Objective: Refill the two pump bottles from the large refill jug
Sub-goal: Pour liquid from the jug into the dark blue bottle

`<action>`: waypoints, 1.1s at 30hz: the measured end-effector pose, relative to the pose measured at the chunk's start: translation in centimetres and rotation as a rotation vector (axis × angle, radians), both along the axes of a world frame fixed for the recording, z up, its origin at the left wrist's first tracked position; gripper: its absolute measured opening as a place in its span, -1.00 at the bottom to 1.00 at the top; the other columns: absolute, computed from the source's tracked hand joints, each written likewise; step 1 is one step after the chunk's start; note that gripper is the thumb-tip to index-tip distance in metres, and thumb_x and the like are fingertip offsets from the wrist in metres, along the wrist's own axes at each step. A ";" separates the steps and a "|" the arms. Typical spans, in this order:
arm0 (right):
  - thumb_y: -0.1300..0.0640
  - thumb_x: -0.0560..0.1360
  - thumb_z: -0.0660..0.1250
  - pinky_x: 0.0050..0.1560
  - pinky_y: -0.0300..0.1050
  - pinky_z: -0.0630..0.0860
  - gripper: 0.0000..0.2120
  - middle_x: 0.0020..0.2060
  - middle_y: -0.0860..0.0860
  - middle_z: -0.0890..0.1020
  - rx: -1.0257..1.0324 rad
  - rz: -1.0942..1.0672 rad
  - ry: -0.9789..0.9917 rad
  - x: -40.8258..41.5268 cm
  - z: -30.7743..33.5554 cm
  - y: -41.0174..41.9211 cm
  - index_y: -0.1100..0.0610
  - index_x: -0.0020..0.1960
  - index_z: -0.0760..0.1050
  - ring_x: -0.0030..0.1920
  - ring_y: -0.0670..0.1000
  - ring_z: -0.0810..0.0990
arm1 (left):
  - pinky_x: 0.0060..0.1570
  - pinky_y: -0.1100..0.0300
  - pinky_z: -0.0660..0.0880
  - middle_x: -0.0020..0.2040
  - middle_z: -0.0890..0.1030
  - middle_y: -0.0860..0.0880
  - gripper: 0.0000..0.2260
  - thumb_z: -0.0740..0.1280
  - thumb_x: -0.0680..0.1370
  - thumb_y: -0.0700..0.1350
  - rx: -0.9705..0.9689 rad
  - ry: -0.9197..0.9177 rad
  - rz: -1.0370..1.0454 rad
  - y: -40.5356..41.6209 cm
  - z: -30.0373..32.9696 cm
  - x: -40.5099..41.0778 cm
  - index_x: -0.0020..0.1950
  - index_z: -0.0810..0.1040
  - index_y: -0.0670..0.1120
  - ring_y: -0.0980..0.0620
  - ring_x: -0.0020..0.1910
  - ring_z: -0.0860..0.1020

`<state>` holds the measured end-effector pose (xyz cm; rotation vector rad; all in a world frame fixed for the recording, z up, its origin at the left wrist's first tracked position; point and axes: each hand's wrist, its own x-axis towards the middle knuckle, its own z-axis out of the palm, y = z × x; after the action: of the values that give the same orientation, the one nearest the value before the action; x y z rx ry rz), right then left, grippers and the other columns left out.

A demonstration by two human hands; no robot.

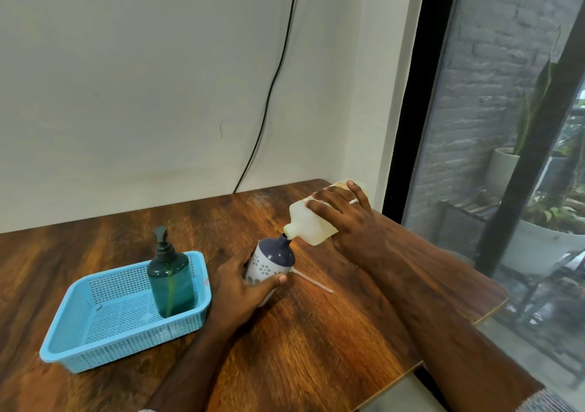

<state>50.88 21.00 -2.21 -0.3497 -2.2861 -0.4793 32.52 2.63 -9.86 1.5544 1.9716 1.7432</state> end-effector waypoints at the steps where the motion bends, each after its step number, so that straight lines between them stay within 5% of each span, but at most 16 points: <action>1: 0.25 0.25 0.62 0.49 0.32 0.18 -0.29 0.31 0.10 0.56 0.001 -0.002 -0.003 0.0 0.0 0.0 0.05 0.36 0.48 0.34 0.20 0.49 | 0.01 0.29 0.54 0.14 0.62 0.20 -0.33 0.52 0.28 0.31 -0.003 0.000 0.000 0.0 0.0 0.0 0.32 0.52 0.08 0.33 0.10 0.54; 27: 0.29 0.21 0.64 0.45 0.36 0.22 -0.20 0.27 0.14 0.59 -0.009 0.026 -0.046 0.3 0.8 -0.5 0.03 0.36 0.39 0.30 0.24 0.53 | 0.00 0.15 0.61 0.10 0.64 0.20 -0.37 0.53 0.29 0.28 0.017 0.022 -0.007 0.2 -0.2 -0.1 0.29 0.54 0.07 0.25 0.07 0.59; 33: 0.25 0.20 0.66 0.44 0.37 0.21 -0.17 0.27 0.14 0.59 -0.014 0.014 -0.060 0.2 0.9 -0.7 0.00 0.36 0.35 0.30 0.25 0.54 | -0.01 0.26 0.57 0.10 0.62 0.24 -0.38 0.53 0.28 0.28 0.017 0.015 -0.003 0.1 0.0 0.1 0.28 0.53 0.12 0.30 0.07 0.57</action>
<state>51.13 20.31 -1.33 -0.3303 -2.3495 -0.4725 32.61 2.70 -9.89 1.5797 1.9650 1.7570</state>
